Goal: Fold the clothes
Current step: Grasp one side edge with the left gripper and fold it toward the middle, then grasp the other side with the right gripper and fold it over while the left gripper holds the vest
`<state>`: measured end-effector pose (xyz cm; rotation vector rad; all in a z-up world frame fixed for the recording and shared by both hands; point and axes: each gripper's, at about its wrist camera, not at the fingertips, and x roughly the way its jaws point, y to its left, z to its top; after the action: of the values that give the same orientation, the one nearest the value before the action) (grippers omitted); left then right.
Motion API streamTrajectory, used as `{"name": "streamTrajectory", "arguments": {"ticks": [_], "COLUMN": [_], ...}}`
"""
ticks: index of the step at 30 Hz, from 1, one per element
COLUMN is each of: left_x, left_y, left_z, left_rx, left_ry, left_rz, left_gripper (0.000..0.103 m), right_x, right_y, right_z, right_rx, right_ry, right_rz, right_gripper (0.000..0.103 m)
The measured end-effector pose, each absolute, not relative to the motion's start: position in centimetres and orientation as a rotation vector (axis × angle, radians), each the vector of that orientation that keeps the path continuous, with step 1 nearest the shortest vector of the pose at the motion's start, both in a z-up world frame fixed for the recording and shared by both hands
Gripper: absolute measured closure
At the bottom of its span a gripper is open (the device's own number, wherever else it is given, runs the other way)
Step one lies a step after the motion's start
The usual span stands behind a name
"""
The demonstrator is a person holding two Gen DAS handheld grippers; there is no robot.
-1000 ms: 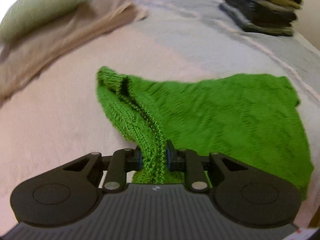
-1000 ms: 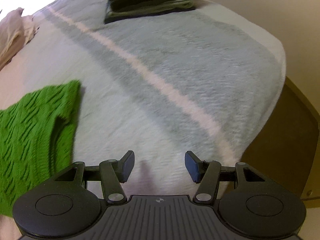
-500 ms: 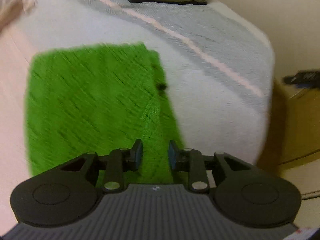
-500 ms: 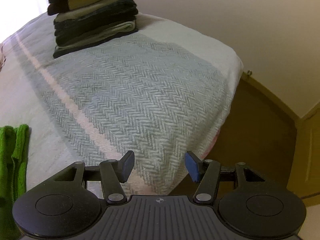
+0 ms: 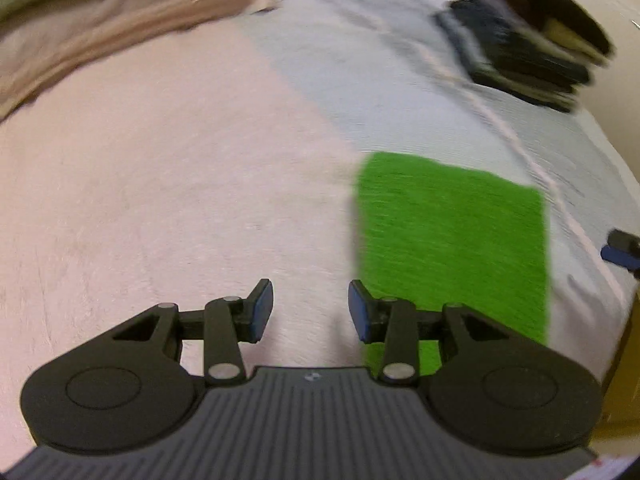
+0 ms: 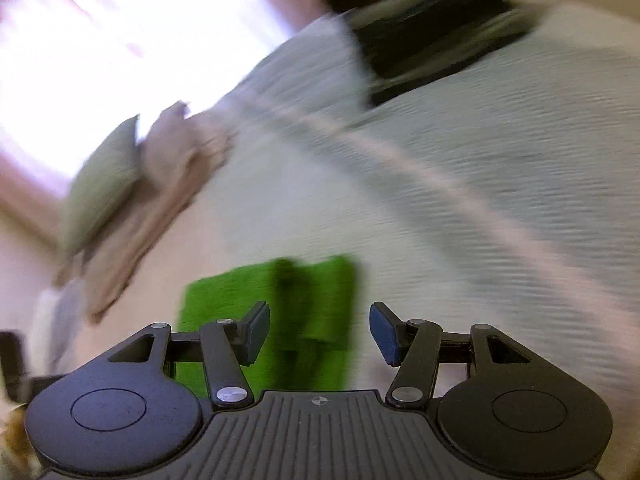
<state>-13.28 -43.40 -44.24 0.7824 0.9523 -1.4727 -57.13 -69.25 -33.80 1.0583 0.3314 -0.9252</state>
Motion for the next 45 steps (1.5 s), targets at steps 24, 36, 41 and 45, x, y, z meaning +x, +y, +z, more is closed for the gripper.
{"name": "streamTrajectory", "arguments": {"ticks": [24,36,41,45], "left_x": [-14.7,-19.6,-23.8,-27.3], "left_y": [-46.5,-44.0,-42.5,-41.3], "left_z": [-47.2,-44.1,-43.2,-48.7], "left_rx": [0.902,0.863,0.874,1.128], "left_ry": [1.003,0.950,0.829,0.661], "left_rz": [-1.519,-1.670,-1.802,-1.738], "left_gripper": [0.067,0.069,0.072,0.080], "right_x": [-51.3,-52.6,-49.7,-49.4], "right_y": [-75.2,-67.1,-64.0,-65.1], "right_z": [-35.9,-33.8,-36.5,-39.5], "right_rx": [1.103,0.972,0.808,0.857], "right_ry": [0.661,0.536,0.706,0.792], "right_rz": [-1.028,-1.087,-1.036,-1.016], "right_gripper": [0.087,0.066,0.073,0.074]}}
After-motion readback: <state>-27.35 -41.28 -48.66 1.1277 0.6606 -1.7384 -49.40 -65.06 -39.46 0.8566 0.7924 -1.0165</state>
